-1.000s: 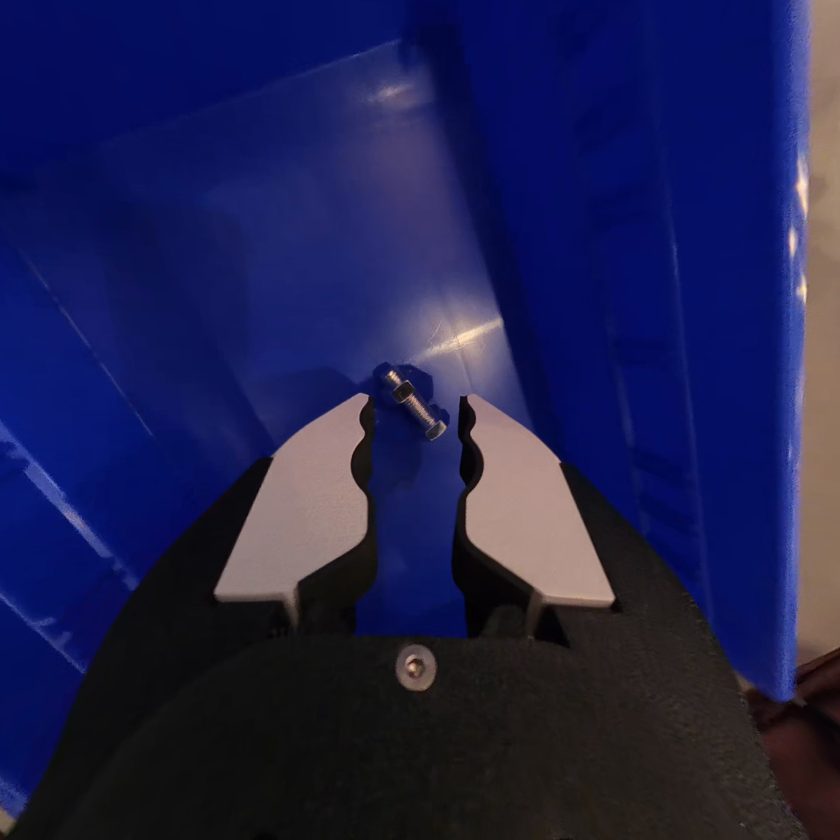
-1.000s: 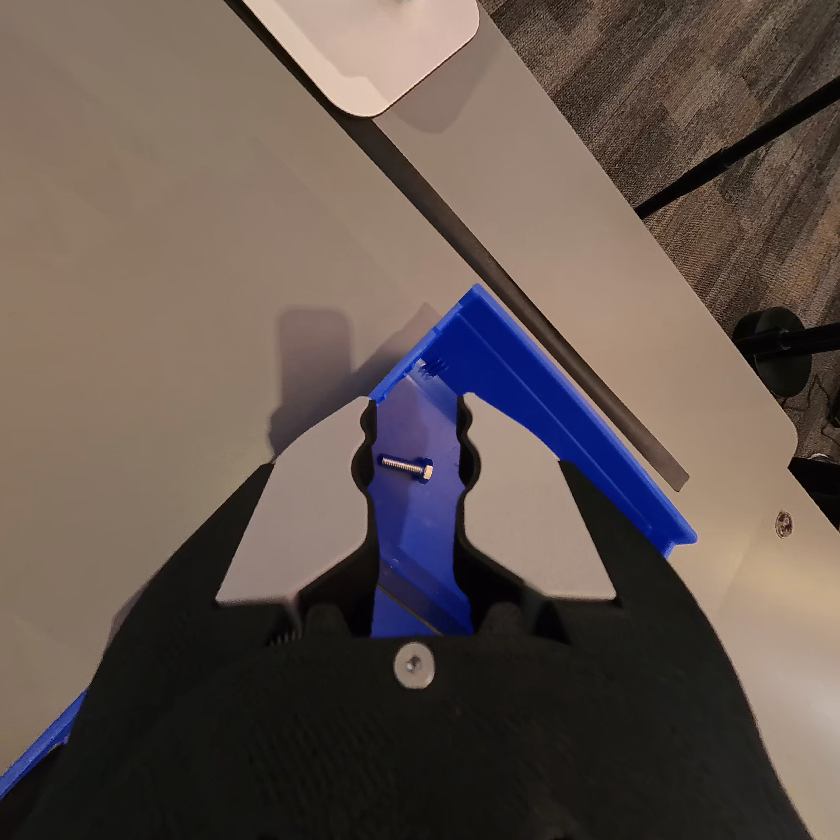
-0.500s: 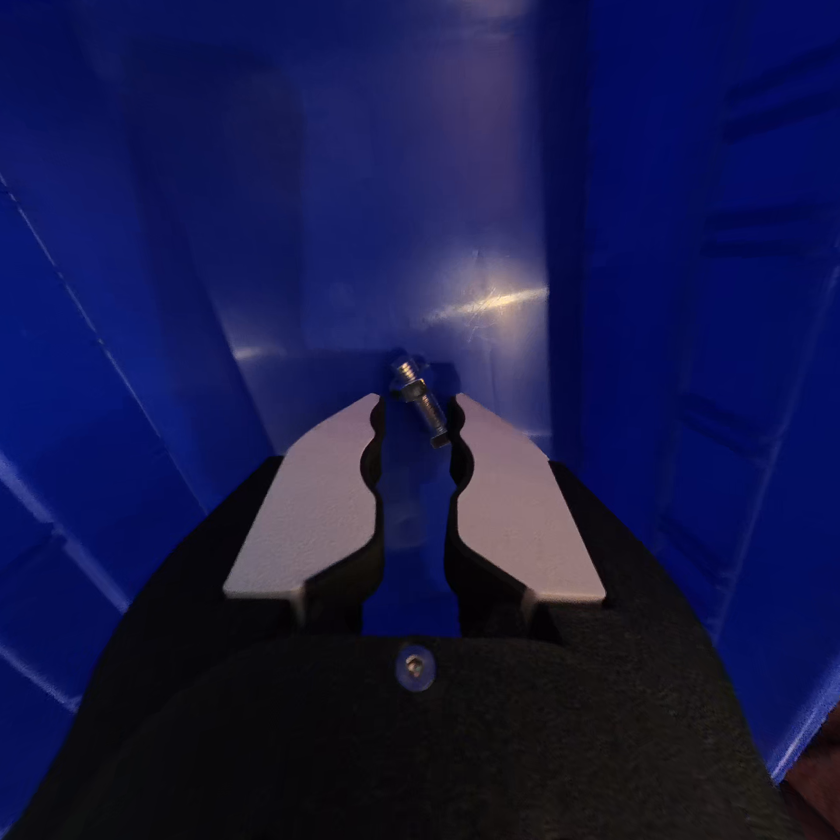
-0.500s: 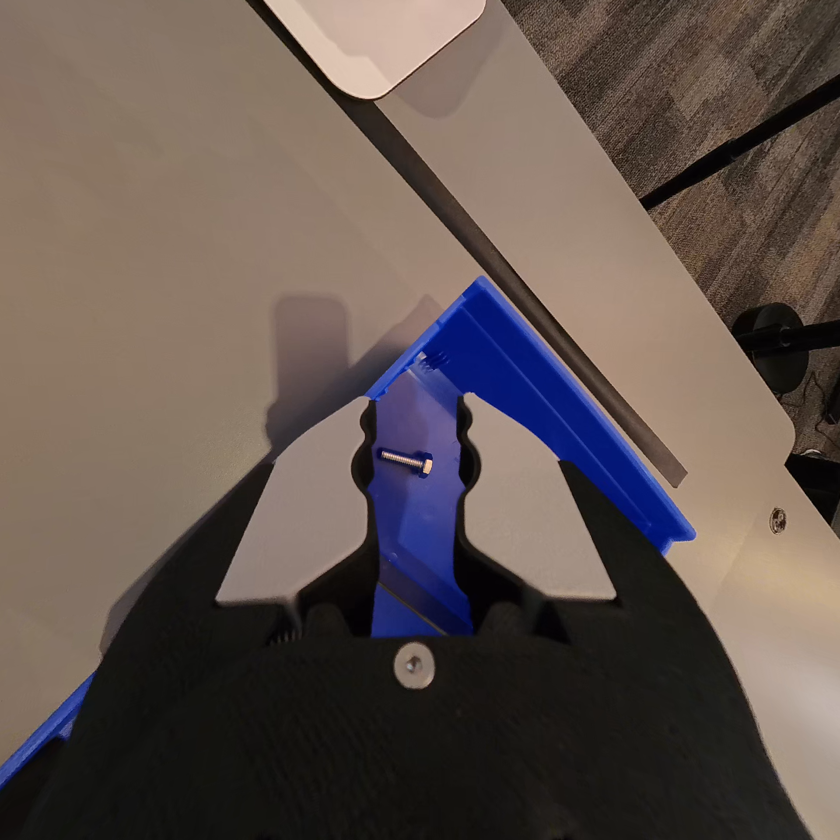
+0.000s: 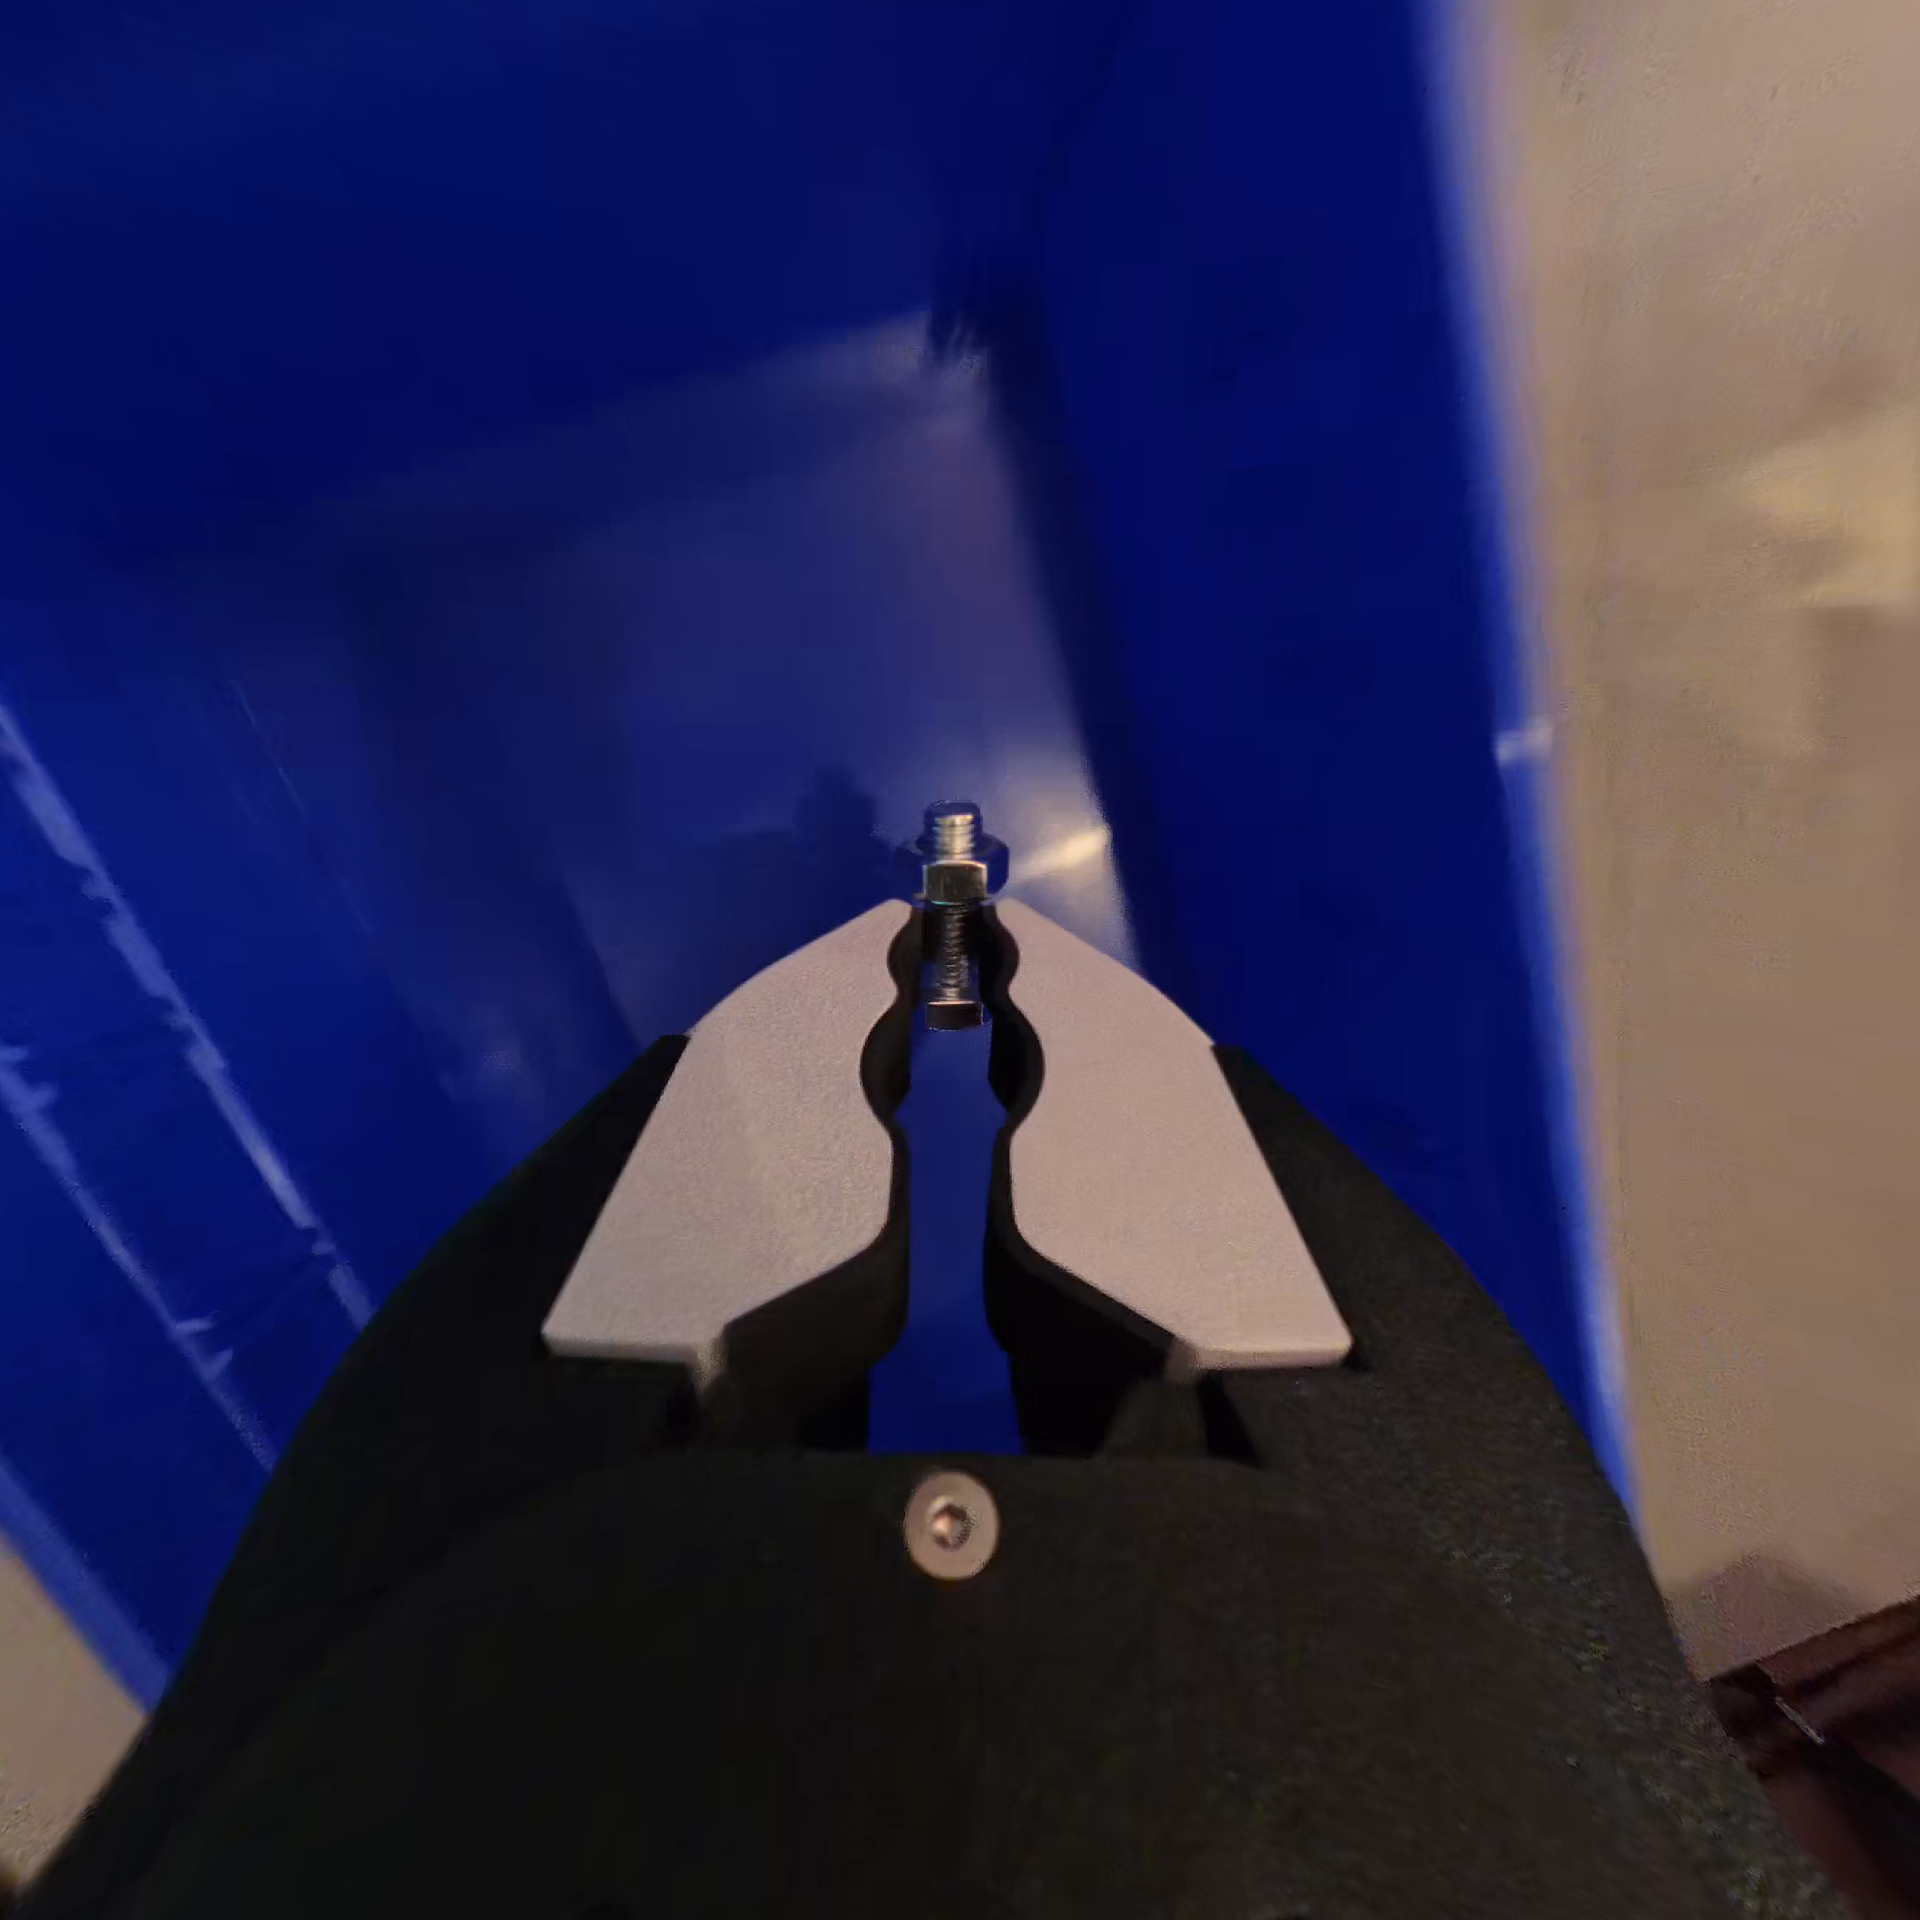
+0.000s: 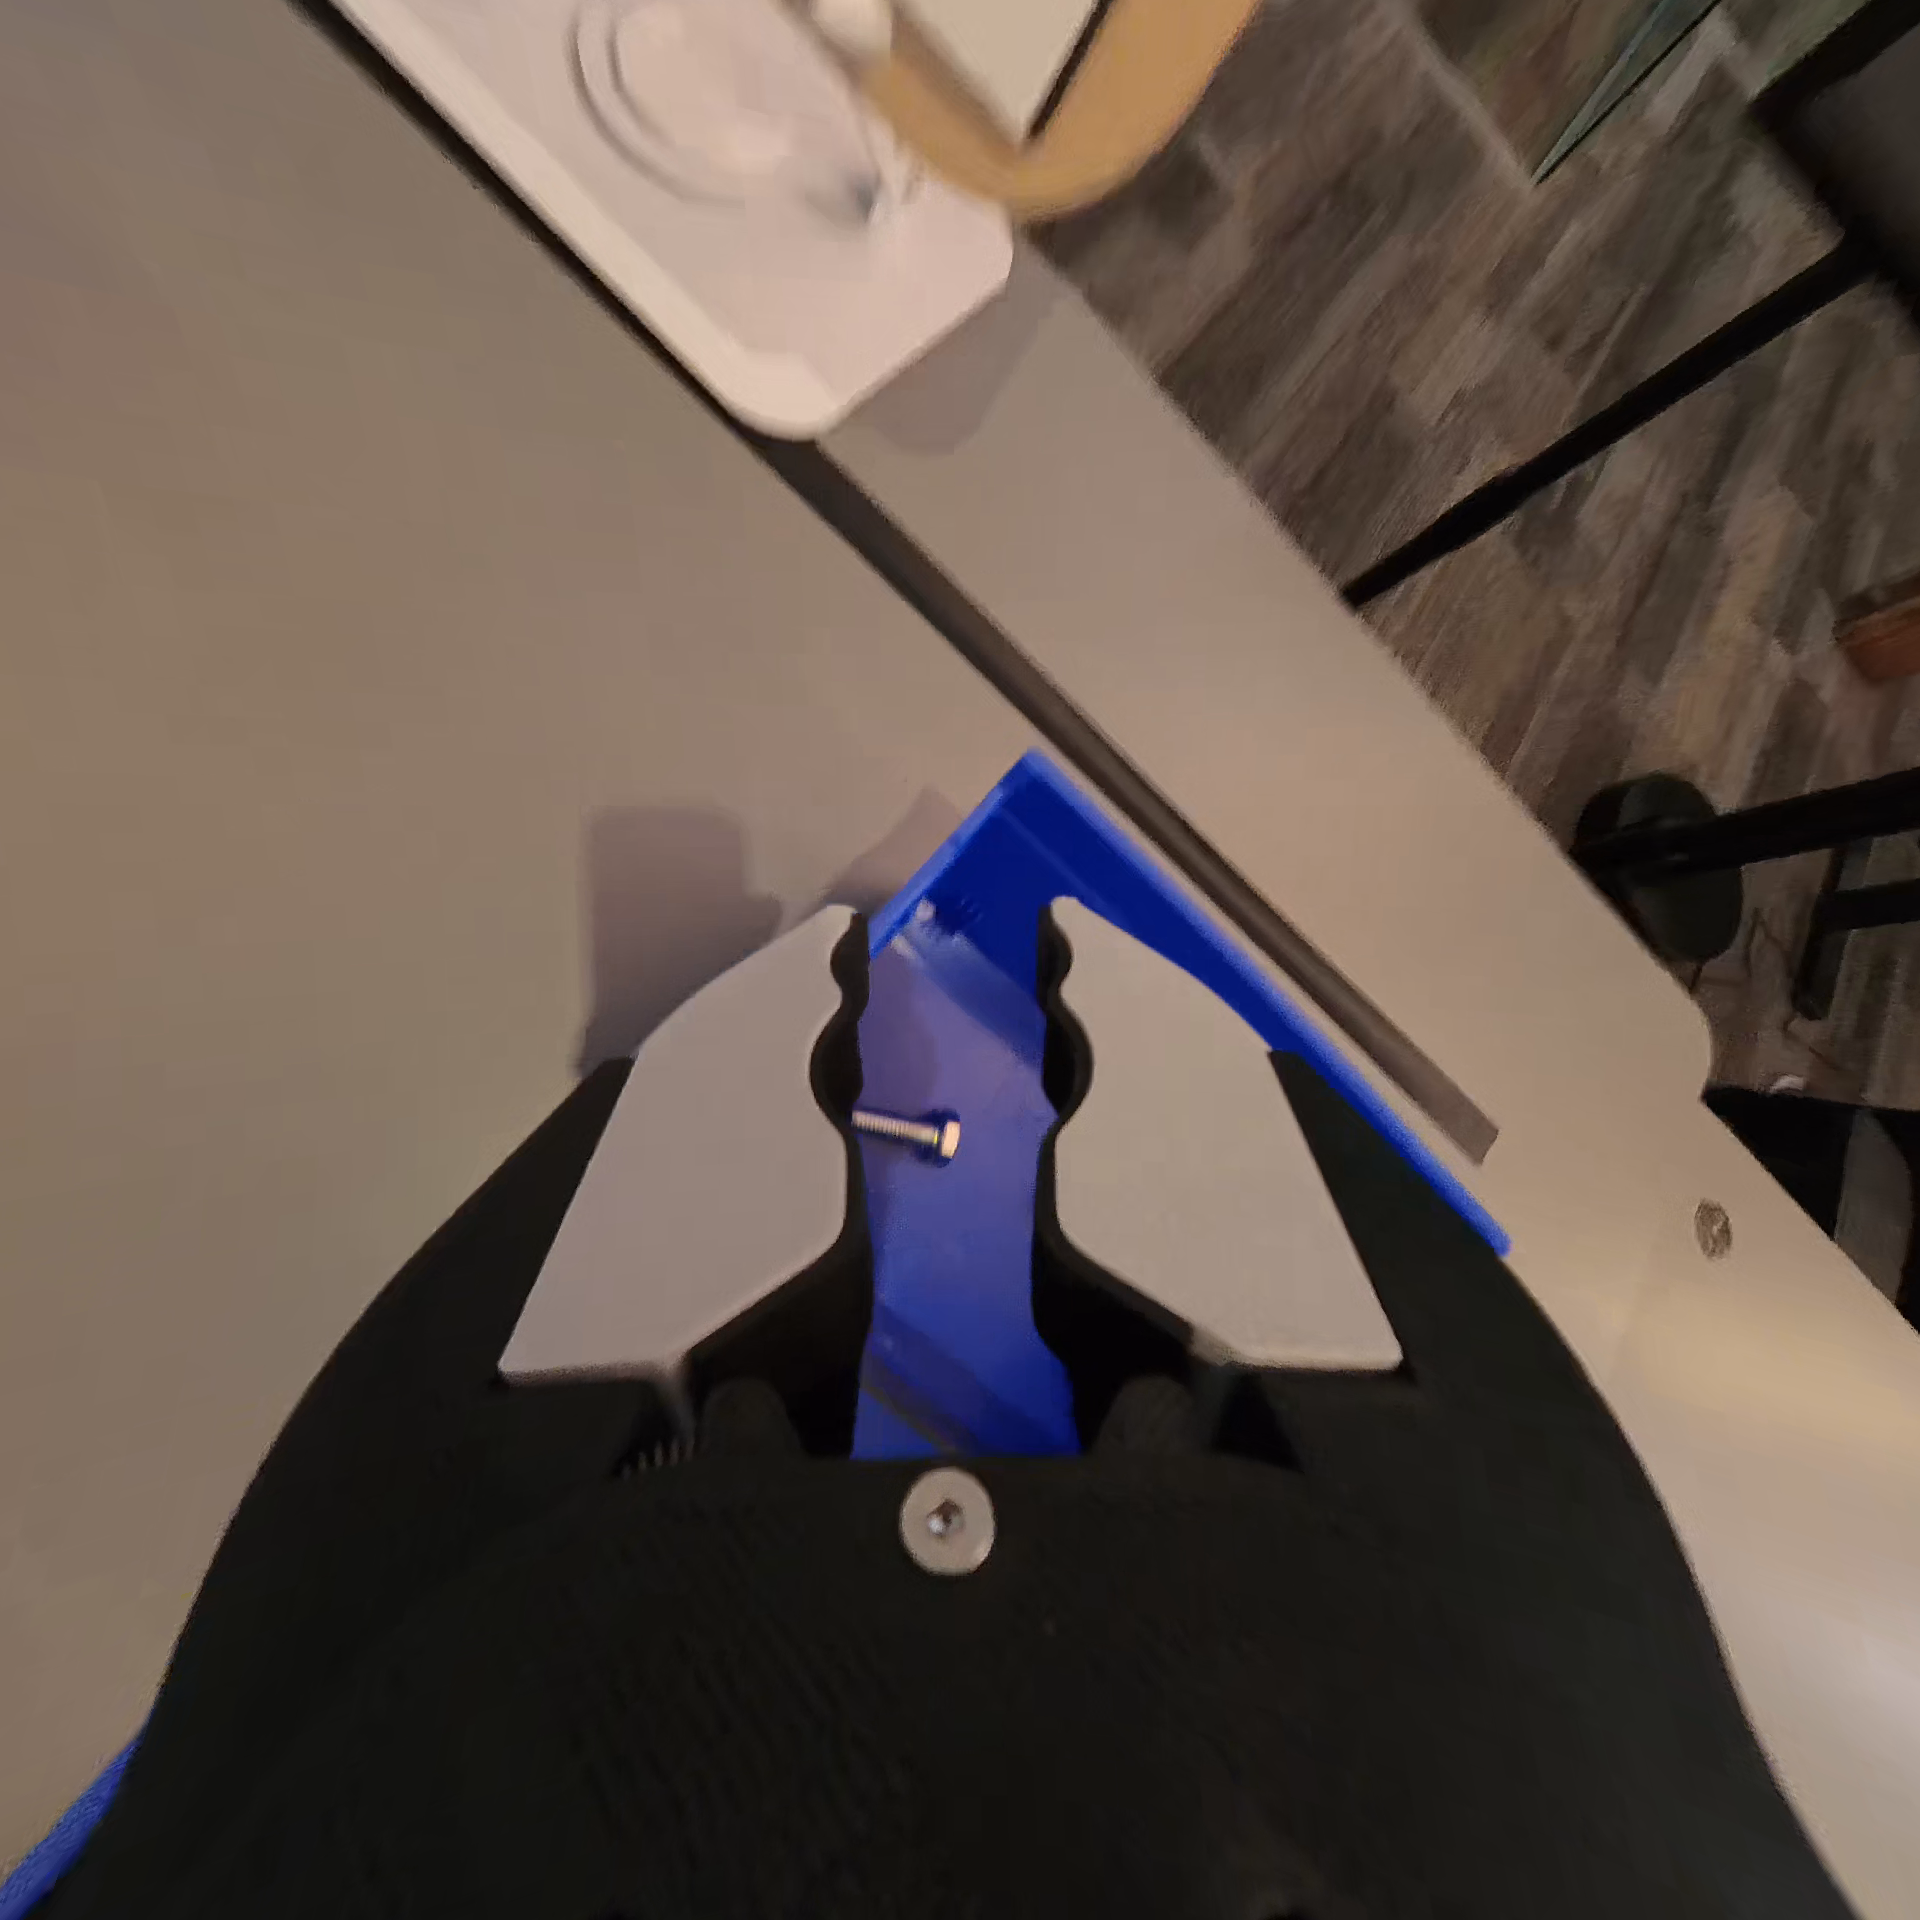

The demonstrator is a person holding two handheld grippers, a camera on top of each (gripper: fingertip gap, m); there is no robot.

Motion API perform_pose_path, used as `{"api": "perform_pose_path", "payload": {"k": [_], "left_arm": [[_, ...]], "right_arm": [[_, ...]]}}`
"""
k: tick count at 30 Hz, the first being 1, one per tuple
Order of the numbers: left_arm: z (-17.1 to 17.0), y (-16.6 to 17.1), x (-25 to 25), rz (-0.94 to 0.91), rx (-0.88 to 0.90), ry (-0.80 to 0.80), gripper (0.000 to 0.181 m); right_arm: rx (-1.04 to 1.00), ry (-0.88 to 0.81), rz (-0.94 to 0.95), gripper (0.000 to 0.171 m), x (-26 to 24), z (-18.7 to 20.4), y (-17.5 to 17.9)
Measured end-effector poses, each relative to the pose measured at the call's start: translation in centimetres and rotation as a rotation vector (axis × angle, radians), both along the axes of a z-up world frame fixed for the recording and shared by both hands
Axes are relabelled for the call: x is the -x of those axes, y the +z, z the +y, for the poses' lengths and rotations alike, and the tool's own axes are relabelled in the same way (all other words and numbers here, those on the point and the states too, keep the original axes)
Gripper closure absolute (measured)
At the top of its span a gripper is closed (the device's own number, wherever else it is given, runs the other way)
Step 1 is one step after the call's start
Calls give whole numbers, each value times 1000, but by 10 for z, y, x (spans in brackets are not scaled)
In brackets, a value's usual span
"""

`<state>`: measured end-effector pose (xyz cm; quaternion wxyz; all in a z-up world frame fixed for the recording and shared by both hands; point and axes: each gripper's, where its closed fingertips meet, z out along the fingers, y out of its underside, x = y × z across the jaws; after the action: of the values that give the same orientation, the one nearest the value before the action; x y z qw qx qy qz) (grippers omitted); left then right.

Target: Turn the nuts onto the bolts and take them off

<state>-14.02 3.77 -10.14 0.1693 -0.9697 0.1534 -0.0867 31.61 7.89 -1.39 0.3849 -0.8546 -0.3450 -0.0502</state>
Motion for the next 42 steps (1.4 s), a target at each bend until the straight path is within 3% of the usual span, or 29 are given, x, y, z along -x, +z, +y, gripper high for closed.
{"api": "perform_pose_path", "payload": {"k": [4,7,9,11,17,31,35,42], "left_arm": [[-4,96,-66,-328,-340,-204,172],[-49,157,-142,-625,-486,-525,172],[-81,186,-182,-793,-552,-696,172],[-106,199,-210,-882,-570,-803,172],[-137,198,-245,-889,-568,-919,172],[-149,197,-252,-901,-587,-975,171],[-147,197,-250,-928,-614,-975,139],[-144,180,-263,-814,-707,-1004,144]], "right_arm": [[-236,131,175,141,43,-13,61],[-318,502,563,149,121,-70,116],[-246,798,851,156,163,-124,142],[-163,943,990,155,184,-154,151],[-142,1011,1019,151,210,-172,144],[63,1067,1110,161,220,-181,132],[0,1051,1070,161,217,-178,134],[-73,1089,1038,161,213,-183,139]]}}
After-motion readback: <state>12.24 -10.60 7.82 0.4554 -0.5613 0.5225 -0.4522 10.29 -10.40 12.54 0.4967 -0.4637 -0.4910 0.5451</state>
